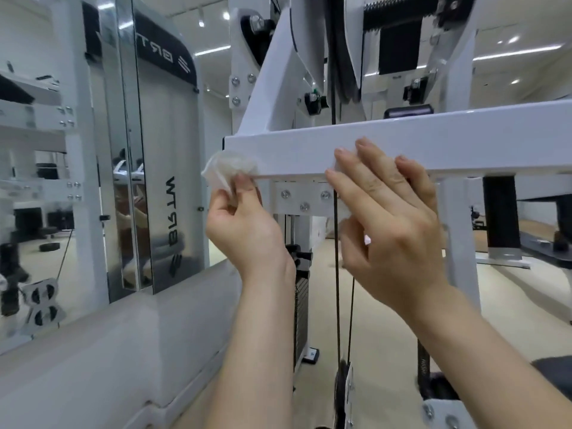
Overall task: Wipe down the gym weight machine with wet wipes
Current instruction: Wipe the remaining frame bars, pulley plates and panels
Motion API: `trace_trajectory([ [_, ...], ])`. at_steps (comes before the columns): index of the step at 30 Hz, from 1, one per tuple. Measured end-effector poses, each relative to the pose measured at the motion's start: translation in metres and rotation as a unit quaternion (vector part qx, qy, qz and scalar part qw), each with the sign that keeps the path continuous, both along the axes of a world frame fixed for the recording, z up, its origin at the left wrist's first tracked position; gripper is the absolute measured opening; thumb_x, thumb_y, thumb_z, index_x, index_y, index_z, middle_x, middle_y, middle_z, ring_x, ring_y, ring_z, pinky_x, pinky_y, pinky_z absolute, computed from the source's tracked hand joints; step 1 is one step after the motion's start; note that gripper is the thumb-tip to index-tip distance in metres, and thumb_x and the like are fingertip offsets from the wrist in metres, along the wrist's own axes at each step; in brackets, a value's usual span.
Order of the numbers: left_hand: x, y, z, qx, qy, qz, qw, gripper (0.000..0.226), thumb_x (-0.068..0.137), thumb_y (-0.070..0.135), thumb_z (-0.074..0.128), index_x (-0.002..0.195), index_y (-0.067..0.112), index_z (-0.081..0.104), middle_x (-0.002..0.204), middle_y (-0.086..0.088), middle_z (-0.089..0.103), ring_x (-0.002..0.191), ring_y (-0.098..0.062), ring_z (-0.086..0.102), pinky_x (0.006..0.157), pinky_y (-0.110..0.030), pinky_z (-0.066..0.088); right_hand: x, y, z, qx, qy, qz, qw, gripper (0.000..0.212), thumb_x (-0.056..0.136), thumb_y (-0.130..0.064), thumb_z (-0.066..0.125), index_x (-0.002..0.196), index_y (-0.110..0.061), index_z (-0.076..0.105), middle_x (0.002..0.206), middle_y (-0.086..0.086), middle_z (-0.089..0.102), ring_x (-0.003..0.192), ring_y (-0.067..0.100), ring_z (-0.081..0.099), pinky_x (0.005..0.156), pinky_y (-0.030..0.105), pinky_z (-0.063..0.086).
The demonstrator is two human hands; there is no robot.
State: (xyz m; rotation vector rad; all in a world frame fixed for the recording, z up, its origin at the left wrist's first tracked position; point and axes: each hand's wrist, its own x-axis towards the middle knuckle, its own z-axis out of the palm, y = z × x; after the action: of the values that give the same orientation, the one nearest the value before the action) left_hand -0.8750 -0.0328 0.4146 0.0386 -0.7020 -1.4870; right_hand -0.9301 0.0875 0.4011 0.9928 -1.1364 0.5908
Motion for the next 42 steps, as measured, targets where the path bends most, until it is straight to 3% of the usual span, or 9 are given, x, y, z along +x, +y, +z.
trace_trajectory([
  [6,-0.008,0.021,-0.001,0.078,-0.027,-0.075,0.994,0.052,0.078,-0.01,0.069,0.124,0.008,0.052,0.115,-0.011,0.066,0.096,-0.024,0.069,0.088,-0.043,0.057,-0.005,0.012,-0.063,0.038,-0.183,0.164,0.969,0.041,0.081,-0.001,0.044,0.112,-0.004,0.07,0.123,0.005,0.066,0.12,0.019,0.059,0.102,0.032,0.047],
  [12,-0.001,0.03,-0.049,-0.064,-0.212,-0.207,0.953,0.027,0.083,-0.01,0.065,0.109,-0.005,0.061,0.093,-0.015,0.072,0.08,-0.021,0.071,0.074,-0.029,0.059,0.004,0.018,-0.069,0.066,-0.618,0.446,0.644,0.043,0.093,-0.035,0.063,0.135,-0.03,0.053,0.123,-0.011,0.066,0.112,0.007,0.064,0.093,0.031,0.054],
  [14,0.005,0.024,-0.059,-0.128,-0.282,-0.223,0.924,0.018,0.086,-0.004,0.064,0.104,-0.007,0.064,0.089,-0.017,0.073,0.076,-0.021,0.071,0.066,-0.028,0.059,0.004,0.008,-0.067,0.112,-0.647,0.449,0.606,0.058,0.091,-0.042,0.064,0.143,-0.031,0.042,0.124,-0.007,0.066,0.111,0.009,0.064,0.093,0.036,0.055],
  [21,0.003,-0.056,-0.078,-0.177,-0.383,-0.131,0.897,0.022,0.093,0.02,0.063,0.08,0.003,0.066,0.052,0.008,0.058,0.046,-0.004,0.051,0.049,-0.019,0.043,0.001,-0.072,-0.066,0.076,-0.636,0.379,0.668,0.006,0.088,-0.016,0.07,0.09,-0.022,0.069,0.068,0.001,0.07,0.052,0.014,0.062,0.047,0.023,0.047],
  [25,-0.025,-0.139,-0.085,-0.149,-0.369,-0.199,0.896,0.021,0.092,0.023,0.065,0.081,0.006,0.062,0.055,0.005,0.055,0.045,-0.004,0.05,0.049,-0.018,0.045,-0.026,-0.132,-0.068,0.035,-0.647,0.321,0.691,0.015,0.093,-0.019,0.064,0.08,-0.018,0.07,0.068,0.001,0.071,0.06,0.012,0.065,0.054,0.022,0.048],
  [30,-0.084,-0.238,-0.075,-0.132,-0.362,-0.204,0.9,0.013,0.087,0.019,0.073,0.082,0.007,0.069,0.057,0.007,0.056,0.057,-0.012,0.05,0.06,-0.024,0.043,-0.068,-0.199,-0.047,-0.014,-0.566,0.146,0.811,0.03,0.093,-0.023,0.062,0.065,-0.018,0.071,0.059,0.005,0.056,0.05,0.014,0.044,0.05,0.019,0.032],
  [32,-0.107,-0.266,-0.062,-0.186,-0.372,-0.173,0.893,0.022,0.085,0.003,0.064,0.075,0.023,0.066,0.055,0.011,0.055,0.06,-0.012,0.048,0.058,-0.024,0.039,-0.079,-0.223,-0.029,-0.03,-0.532,0.108,0.839,0.047,0.09,-0.013,0.063,0.044,-0.023,0.055,0.042,-0.009,0.041,0.044,0.008,0.039,0.044,0.012,0.028],
  [34,-0.131,-0.29,-0.047,-0.277,-0.39,-0.07,0.875,0.028,0.079,-0.002,0.059,0.076,0.026,0.059,0.067,0.01,0.059,0.066,-0.013,0.053,0.059,-0.025,0.04,-0.091,-0.247,-0.012,-0.049,-0.499,0.087,0.861,0.027,0.085,-0.007,0.065,0.07,-0.028,0.075,0.055,-0.018,0.052,0.057,0.0,0.05,0.057,0.011,0.041],
  [42,-0.208,-0.364,-0.001,-0.606,-0.26,0.207,0.723,0.021,0.073,-0.007,0.041,0.08,0.01,0.052,0.083,-0.01,0.045,0.058,-0.031,0.046,0.048,-0.043,0.04,-0.157,-0.343,0.018,0.05,-0.228,-0.203,0.951,0.021,0.064,0.014,0.059,0.071,-0.006,0.064,0.078,0.011,0.058,0.063,0.03,0.054,0.049,0.034,0.046],
])
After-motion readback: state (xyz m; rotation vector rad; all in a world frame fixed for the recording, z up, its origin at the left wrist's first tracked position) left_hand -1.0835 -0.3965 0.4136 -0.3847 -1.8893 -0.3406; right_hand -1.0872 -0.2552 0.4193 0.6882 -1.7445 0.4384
